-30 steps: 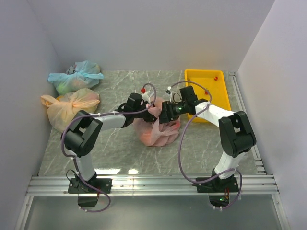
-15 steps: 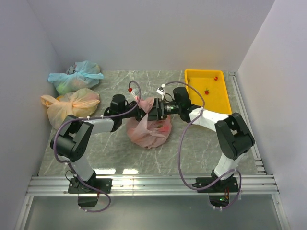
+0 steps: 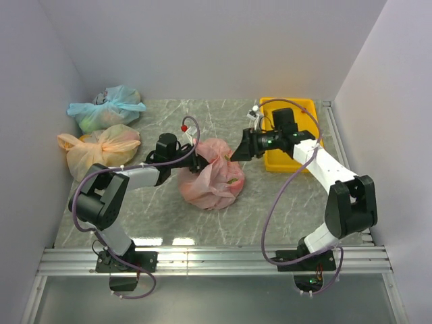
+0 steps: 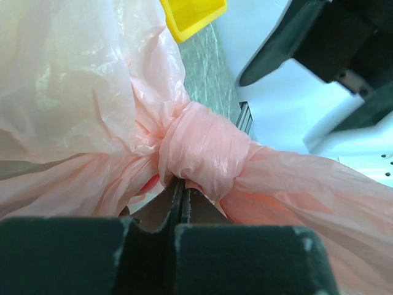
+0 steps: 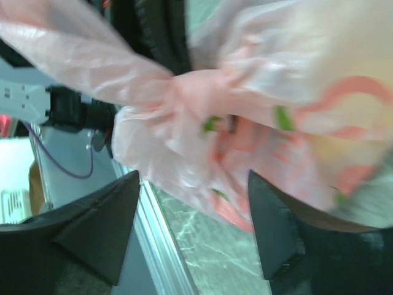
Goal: Place the fake fruits into the plastic bag and tie a complex knot
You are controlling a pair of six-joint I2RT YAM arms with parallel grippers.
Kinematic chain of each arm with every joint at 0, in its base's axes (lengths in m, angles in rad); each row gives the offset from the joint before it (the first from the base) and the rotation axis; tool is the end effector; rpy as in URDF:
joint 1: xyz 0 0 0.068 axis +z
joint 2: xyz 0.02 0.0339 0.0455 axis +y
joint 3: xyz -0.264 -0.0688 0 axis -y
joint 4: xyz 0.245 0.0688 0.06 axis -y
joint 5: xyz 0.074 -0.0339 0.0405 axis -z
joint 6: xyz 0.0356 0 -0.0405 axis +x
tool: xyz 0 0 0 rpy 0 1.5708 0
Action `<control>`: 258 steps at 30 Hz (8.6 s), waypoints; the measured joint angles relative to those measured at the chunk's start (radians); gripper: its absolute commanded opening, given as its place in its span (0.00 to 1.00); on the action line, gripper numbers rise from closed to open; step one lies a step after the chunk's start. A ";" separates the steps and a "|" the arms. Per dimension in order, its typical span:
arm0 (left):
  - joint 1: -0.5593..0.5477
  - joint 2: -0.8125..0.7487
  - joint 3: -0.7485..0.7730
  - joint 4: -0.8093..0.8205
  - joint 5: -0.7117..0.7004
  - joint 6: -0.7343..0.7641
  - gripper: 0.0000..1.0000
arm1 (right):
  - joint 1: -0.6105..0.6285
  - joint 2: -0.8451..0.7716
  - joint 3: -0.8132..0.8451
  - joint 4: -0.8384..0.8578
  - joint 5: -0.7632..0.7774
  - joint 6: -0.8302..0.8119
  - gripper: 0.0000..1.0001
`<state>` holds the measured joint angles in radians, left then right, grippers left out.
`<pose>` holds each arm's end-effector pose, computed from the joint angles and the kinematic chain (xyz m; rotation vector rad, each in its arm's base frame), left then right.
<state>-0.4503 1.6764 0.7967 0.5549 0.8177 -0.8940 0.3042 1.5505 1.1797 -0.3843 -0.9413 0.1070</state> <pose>0.2979 -0.1729 0.1941 0.1725 2.1541 -1.6225 0.3099 0.1275 0.2795 -0.7026 2.1563 1.2986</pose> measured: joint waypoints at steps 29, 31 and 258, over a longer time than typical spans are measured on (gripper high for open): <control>-0.016 0.046 -0.001 0.104 0.029 -0.042 0.00 | 0.160 0.188 -0.007 0.159 -0.104 0.124 0.81; -0.018 0.060 -0.004 0.167 0.042 -0.084 0.00 | 0.174 0.220 0.036 0.154 -0.095 0.142 0.82; 0.042 -0.274 0.304 -1.125 -0.239 1.446 0.00 | 0.115 0.278 0.497 -0.757 0.132 -0.662 0.00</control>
<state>-0.4088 1.4021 1.1011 -0.5697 0.5785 0.5518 0.4194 1.8286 1.6768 -1.1416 -0.8089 -0.5549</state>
